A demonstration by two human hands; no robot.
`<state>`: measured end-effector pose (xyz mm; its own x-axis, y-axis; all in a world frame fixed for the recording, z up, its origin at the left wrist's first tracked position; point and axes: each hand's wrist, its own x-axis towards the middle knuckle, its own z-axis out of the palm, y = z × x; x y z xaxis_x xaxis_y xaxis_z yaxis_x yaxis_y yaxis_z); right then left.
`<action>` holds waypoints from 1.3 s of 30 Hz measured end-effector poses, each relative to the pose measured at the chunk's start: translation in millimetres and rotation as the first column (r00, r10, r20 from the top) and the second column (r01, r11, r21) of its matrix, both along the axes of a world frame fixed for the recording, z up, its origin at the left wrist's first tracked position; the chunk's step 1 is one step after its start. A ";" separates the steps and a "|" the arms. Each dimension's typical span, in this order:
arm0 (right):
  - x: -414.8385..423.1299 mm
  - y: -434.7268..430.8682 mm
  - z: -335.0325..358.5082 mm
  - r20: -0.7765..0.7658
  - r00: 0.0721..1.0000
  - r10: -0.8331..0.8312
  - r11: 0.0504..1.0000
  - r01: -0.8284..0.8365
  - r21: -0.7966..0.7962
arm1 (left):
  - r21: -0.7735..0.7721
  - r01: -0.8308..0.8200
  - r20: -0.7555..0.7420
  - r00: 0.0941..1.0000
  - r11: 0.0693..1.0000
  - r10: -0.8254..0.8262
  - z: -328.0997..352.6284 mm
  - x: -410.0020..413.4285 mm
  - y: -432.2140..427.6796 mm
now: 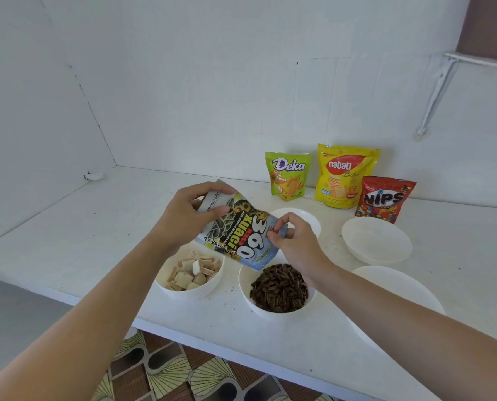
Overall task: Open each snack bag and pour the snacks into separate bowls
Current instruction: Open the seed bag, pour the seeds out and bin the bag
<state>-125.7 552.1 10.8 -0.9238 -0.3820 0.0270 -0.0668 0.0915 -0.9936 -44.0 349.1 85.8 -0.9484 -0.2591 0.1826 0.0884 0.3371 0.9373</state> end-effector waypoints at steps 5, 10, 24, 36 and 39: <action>-1.4 1.8 -2.7 -0.019 1.000 -0.020 1.000 0.021 0.012 | -0.019 -0.004 0.002 1.000 1.000 0.004 2.1 -1.9 2.2; -2.8 1.8 -3.5 -0.011 1.000 -0.025 0.999 0.026 0.040 | 0.006 0.003 0.007 1.000 1.000 -0.003 4.6 -2.8 4.5; -5.7 3.8 -11.6 -0.120 0.992 -0.047 0.983 0.067 0.171 | -0.043 0.001 -0.006 1.000 0.999 -0.001 1.8 -11.3 9.3; -12.9 4.1 -16.1 -0.204 0.972 -0.113 0.974 0.149 0.170 | -0.182 0.011 -0.105 0.994 0.983 -0.031 0.9 -18.8 -3.5; -14.5 5.8 -18.6 -0.191 0.976 -0.106 0.974 0.140 0.176 | -0.137 0.022 -0.117 0.992 0.990 -0.038 1.0 -19.2 0.1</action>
